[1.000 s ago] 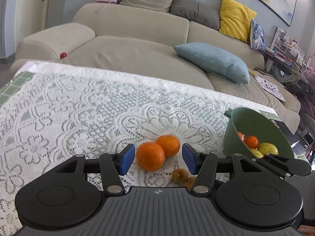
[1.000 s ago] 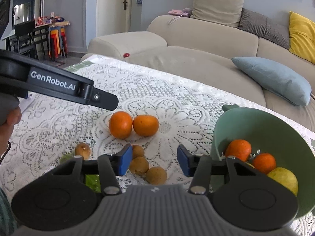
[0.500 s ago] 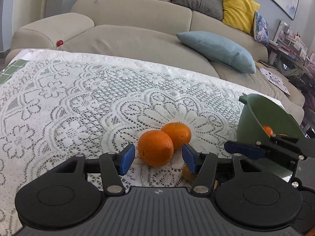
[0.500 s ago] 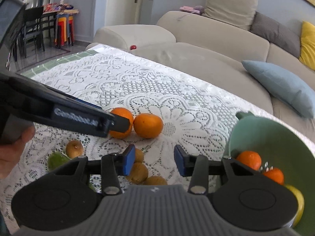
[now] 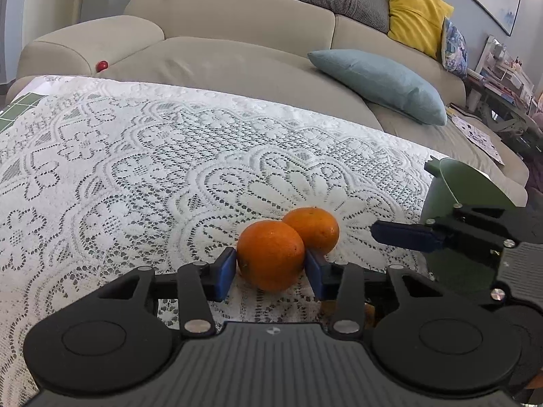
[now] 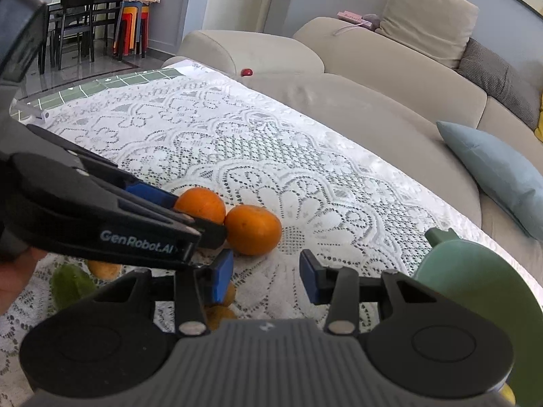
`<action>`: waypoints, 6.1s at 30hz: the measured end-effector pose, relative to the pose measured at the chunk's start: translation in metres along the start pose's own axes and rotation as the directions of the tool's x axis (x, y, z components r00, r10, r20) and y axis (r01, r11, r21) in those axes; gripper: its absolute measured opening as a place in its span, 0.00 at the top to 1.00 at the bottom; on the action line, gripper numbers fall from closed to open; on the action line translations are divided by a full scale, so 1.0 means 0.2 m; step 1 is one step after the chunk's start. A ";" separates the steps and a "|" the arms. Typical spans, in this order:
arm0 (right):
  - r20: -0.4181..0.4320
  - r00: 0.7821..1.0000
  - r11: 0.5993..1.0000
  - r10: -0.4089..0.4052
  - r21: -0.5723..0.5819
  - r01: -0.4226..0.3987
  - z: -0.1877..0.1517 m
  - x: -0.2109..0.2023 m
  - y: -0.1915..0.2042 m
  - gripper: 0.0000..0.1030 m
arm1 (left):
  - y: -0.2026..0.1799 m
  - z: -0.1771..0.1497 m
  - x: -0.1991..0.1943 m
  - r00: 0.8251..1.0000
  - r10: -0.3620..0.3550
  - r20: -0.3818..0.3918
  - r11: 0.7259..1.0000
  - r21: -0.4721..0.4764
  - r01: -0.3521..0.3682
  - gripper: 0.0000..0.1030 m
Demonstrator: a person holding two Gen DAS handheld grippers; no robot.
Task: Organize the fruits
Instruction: 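Grasp a mandarin with the left gripper while the right gripper grasps the other mandarin, then carry both mandarins into the green colander and open both grippers, then withdraw both grippers from the colander toward the brown kiwis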
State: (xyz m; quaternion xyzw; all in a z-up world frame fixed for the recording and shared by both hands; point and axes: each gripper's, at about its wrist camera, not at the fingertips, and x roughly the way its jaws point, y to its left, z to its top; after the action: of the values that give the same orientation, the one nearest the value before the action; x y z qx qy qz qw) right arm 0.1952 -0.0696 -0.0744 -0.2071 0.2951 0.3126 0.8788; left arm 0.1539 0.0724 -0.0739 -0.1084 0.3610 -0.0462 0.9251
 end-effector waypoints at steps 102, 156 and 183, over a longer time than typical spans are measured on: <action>-0.111 0.975 0.971 -0.193 0.123 0.207 -0.29 -0.46 -0.73 0.59 | -0.88 0.16 0.05 0.978 -0.163 -0.127 0.983 0.067 0.173 0.52; -0.026 0.964 0.959 -0.264 0.098 0.265 -0.23 -0.51 -0.65 0.33 | -0.81 0.21 -0.02 0.991 -0.122 -0.060 0.989 0.073 0.127 0.31; 0.186 0.977 0.937 0.108 0.310 -0.162 -0.13 -0.55 -0.28 0.31 | -0.40 0.10 -0.37 0.998 0.029 0.047 0.994 0.102 -0.034 0.31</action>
State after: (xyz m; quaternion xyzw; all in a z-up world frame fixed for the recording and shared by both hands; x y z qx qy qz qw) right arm 0.1526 -0.1707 -0.0118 -0.0125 0.2819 0.3359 0.8986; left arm 0.1113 0.0092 0.0081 -0.0559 0.3386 -0.0476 0.9381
